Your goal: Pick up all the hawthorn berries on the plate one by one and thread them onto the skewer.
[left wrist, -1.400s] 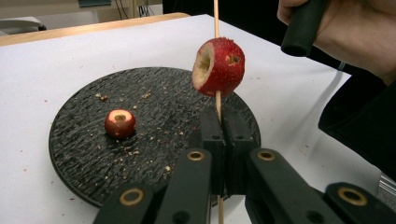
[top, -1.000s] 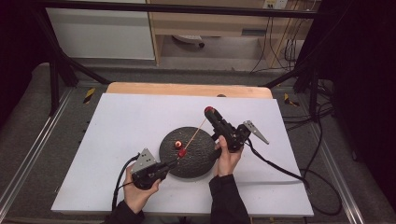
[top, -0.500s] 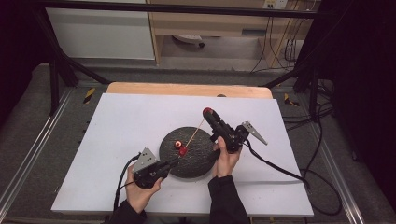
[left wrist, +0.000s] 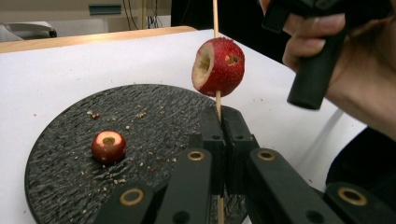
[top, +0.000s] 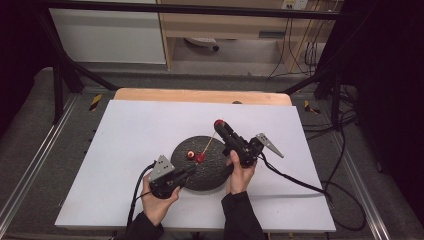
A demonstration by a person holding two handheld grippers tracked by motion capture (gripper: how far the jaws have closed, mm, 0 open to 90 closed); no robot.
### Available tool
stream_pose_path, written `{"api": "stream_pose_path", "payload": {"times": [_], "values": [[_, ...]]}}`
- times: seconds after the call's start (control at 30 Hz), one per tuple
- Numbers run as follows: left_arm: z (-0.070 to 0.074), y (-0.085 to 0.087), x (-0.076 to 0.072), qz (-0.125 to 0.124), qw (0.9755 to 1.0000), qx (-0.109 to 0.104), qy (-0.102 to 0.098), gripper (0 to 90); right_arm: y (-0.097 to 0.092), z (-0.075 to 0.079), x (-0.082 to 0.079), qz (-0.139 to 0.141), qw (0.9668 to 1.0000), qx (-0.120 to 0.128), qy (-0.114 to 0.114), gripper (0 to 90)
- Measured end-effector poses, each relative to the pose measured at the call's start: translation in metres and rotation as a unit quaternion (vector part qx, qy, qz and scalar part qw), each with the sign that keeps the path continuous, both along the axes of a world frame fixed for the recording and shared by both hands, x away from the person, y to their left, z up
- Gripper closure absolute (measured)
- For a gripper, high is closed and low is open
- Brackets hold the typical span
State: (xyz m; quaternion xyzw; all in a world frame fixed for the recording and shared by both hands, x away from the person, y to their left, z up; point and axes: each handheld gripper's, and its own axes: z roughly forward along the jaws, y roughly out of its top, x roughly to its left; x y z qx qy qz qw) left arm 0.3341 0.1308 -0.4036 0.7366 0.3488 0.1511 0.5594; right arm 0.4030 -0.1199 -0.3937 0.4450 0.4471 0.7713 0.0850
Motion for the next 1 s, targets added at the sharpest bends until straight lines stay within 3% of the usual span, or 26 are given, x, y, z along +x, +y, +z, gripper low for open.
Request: {"api": "stream_pose_path", "payload": {"times": [0.5,0.83,1.0], "values": [[0.012,-0.010,0.018,-0.003,1.0000,0.007,-0.002,88.4,0.008,-0.013,-0.014,0.030,0.9991,-0.029,0.010,61.8],[0.012,-0.010,0.021,-0.008,0.9999,0.009,-0.002,88.4,0.009,-0.016,-0.018,0.039,0.9979,-0.049,0.018,61.2],[0.011,-0.006,0.019,-0.012,0.9998,0.015,-0.002,88.5,0.007,-0.013,-0.019,0.042,0.9967,-0.067,0.021,54.5]]}}
